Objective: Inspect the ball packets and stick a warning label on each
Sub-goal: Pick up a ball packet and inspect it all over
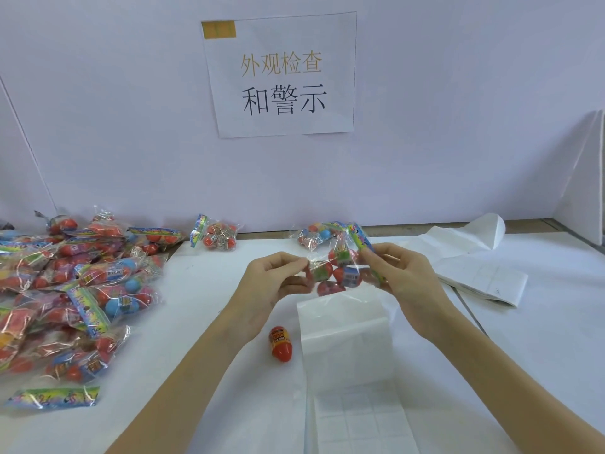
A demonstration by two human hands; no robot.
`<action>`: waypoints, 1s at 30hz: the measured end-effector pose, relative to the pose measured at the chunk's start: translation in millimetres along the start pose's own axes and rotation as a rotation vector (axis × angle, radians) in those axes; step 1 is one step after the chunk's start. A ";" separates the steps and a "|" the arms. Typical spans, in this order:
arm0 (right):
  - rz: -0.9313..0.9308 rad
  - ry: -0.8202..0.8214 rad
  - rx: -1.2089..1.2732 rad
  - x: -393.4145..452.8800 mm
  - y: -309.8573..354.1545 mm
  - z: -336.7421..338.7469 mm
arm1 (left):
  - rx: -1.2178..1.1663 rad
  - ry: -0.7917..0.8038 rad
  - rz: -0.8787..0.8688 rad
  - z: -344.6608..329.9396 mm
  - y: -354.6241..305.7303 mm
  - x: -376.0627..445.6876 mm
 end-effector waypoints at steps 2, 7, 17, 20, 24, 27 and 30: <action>0.072 -0.112 -0.081 0.4 3.0 6.1 | 0.228 -0.059 -0.037 -1.7 0.3 -0.6; 0.275 -0.127 -0.233 -6.9 16.8 1.8 | 0.264 0.047 -0.099 -19.5 -0.5 -5.1; 0.081 -0.013 -0.073 -4.6 2.5 -8.3 | 0.101 -0.110 -0.207 -5.3 -5.5 -6.1; 0.069 -0.031 0.043 -4.4 2.3 -4.7 | 0.065 -0.108 -0.189 -11.1 -3.0 -6.2; -0.036 0.202 -0.035 -7.5 -2.4 -20.9 | -0.023 -0.187 -0.188 -4.8 -3.0 -7.5; -0.044 0.276 -0.064 -12.1 -3.2 -30.8 | -0.092 -0.198 -0.135 1.3 -0.4 -6.3; -0.038 0.248 -0.083 -12.9 -0.8 -29.2 | -0.108 -0.214 -0.058 2.6 2.7 -3.4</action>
Point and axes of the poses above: each hand's wrist, its own x-axis towards the middle knuckle, its own z-axis out of the back of the hand, y = z × x, the point moved 7 cm from there along x, towards the middle knuckle, and after that the axes turned 9 degrees about -x, right-handed, at the moved point
